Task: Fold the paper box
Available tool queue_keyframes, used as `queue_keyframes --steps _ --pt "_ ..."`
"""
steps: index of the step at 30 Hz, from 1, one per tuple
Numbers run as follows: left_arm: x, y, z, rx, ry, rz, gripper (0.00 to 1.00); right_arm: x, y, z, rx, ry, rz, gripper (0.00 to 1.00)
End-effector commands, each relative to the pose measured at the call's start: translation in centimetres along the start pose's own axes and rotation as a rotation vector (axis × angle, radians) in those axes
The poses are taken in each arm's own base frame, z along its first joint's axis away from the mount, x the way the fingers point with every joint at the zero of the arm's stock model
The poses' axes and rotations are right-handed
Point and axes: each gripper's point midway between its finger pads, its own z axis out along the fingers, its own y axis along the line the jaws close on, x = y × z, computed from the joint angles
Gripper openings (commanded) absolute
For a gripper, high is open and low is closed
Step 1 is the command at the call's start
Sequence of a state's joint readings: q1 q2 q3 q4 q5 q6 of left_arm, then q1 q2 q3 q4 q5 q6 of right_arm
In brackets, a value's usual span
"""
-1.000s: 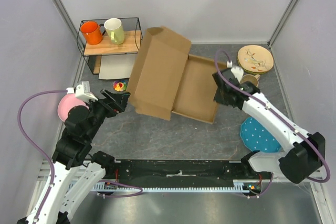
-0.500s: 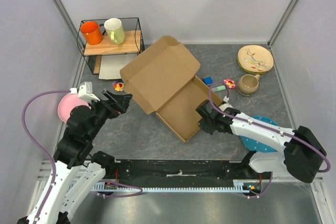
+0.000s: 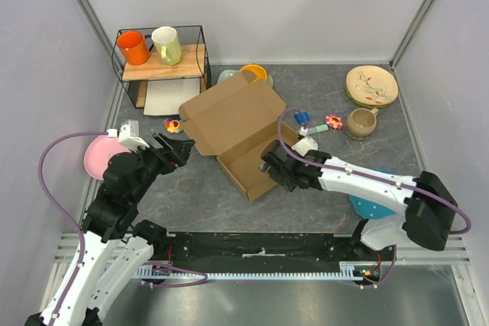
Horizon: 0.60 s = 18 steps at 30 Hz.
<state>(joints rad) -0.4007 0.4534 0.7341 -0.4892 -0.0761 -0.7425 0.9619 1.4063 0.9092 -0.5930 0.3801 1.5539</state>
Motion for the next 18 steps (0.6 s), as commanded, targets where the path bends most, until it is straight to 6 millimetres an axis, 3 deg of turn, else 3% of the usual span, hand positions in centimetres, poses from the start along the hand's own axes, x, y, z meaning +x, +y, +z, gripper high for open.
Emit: queue_keyframes --steps 1,2,6,10,14,15,16,17,18 --pt "-0.7 -0.2 -0.2 -0.004 -0.016 0.019 0.86 -3.9 0.8 -6.3 -0.041 -0.150 -0.282 0.79" --pt "-0.8 -0.1 -0.3 -0.008 -0.022 0.024 0.86 -4.3 1.1 -7.3 -0.064 -0.169 -0.319 0.79" --pt "-0.8 0.6 -0.6 -0.026 -0.037 0.038 0.86 -11.5 1.3 -12.2 -0.064 -0.466 -0.378 0.80" --pt "-0.2 1.0 -0.5 -0.035 -0.022 0.045 0.86 -14.5 0.8 -14.3 -0.043 -0.585 -0.429 0.82" --pt "0.5 1.3 -0.2 -0.040 0.002 0.041 0.86 -19.3 -0.9 -13.1 0.098 -0.668 -0.442 0.83" --pt "0.8 1.4 0.1 -0.040 0.011 0.038 0.86 -22.2 -2.5 -12.0 0.160 -0.664 -0.372 0.82" --pt "1.0 1.2 0.1 -0.029 0.019 0.038 0.86 -22.4 -1.0 -9.9 0.073 -0.593 -0.339 0.80" --pt "1.2 1.3 0.2 -0.031 0.028 0.037 0.86 -22.8 -1.9 -8.0 0.086 -0.546 -0.334 0.78" --pt "1.2 1.3 0.3 -0.032 0.033 0.039 0.86 -24.9 -3.4 -6.8 0.125 -0.530 -0.291 0.76"
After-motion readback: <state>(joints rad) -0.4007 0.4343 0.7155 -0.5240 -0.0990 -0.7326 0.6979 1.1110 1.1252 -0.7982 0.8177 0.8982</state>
